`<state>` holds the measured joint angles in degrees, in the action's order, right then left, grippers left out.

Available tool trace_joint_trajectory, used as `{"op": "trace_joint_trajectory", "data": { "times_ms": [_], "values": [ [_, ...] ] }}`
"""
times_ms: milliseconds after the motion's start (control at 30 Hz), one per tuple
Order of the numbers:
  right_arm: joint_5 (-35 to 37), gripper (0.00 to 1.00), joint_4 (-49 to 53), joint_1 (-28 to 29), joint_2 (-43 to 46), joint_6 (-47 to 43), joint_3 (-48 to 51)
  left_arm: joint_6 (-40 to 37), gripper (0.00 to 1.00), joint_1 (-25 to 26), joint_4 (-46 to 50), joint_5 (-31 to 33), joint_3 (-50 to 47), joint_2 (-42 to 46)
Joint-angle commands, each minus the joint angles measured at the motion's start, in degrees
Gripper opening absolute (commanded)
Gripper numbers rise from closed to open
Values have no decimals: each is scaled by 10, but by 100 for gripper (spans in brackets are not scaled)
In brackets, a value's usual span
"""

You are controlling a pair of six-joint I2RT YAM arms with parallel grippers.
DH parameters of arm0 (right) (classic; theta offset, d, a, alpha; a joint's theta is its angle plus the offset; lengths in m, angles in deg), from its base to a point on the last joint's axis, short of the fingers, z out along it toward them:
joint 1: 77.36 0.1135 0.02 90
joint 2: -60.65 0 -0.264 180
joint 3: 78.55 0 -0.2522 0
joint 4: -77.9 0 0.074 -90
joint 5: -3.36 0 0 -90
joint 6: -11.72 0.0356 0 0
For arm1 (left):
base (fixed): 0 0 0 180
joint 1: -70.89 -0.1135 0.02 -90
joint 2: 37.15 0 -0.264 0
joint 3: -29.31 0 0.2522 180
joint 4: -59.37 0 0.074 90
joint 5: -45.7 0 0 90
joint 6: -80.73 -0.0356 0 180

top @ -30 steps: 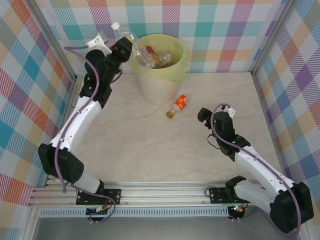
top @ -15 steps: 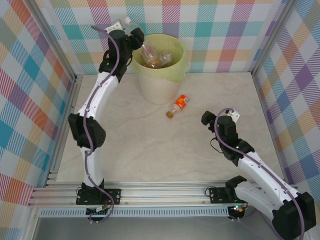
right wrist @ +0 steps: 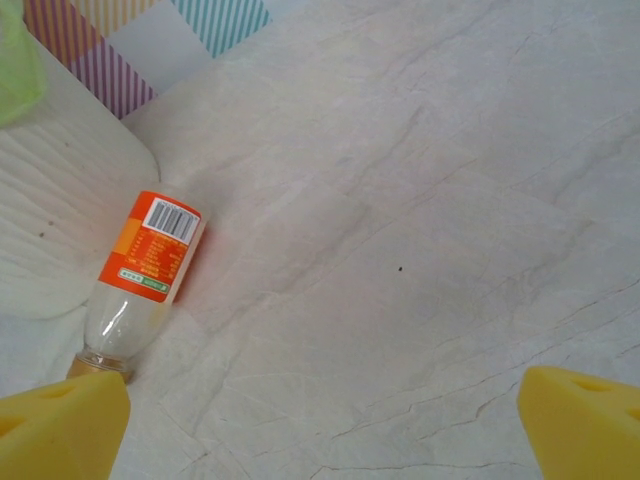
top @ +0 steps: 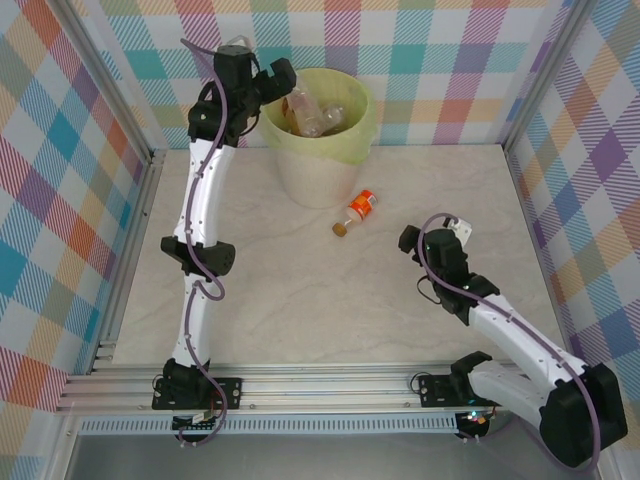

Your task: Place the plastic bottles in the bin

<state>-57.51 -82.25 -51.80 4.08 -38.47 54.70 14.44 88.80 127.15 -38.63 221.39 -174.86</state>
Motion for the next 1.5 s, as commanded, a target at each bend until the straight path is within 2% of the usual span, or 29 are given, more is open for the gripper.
{"op": "trace_joint_trajectory", "data": {
  "times_ms": [0,133,233,400,600,800,967,1267,1467],
  "values": [
    [-15,100,-20,-2,-21,-9,-23,-9,100,6,30,-27,-6,45],
    [-26,100,-19,-2,-47,-19,-36,-5,100,8,-30,-81,-146,108],
    [-41,100,-26,-2,-61,-30,-42,-4,100,10,-85,-90,-288,174],
    [-147,100,-78,-2,-108,-67,-56,-7,100,10,-163,-86,-475,281],
    [-243,100,-77,-2,-216,-23,-125,0,100,10,-208,-68,-592,359],
    [-277,100,-97,9,-305,38,-172,42,100,9,-333,-42,-757,449],
    [-243,98,-71,37,-370,58,-220,69,100,7,-409,-14,-878,518],
    [-146,95,-11,89,-480,78,-332,97,100,-1,-447,18,-1026,616],
    [-93,95,52,110,-554,81,-422,104,100,-14,-444,32,-1081,653]
  ]
}}
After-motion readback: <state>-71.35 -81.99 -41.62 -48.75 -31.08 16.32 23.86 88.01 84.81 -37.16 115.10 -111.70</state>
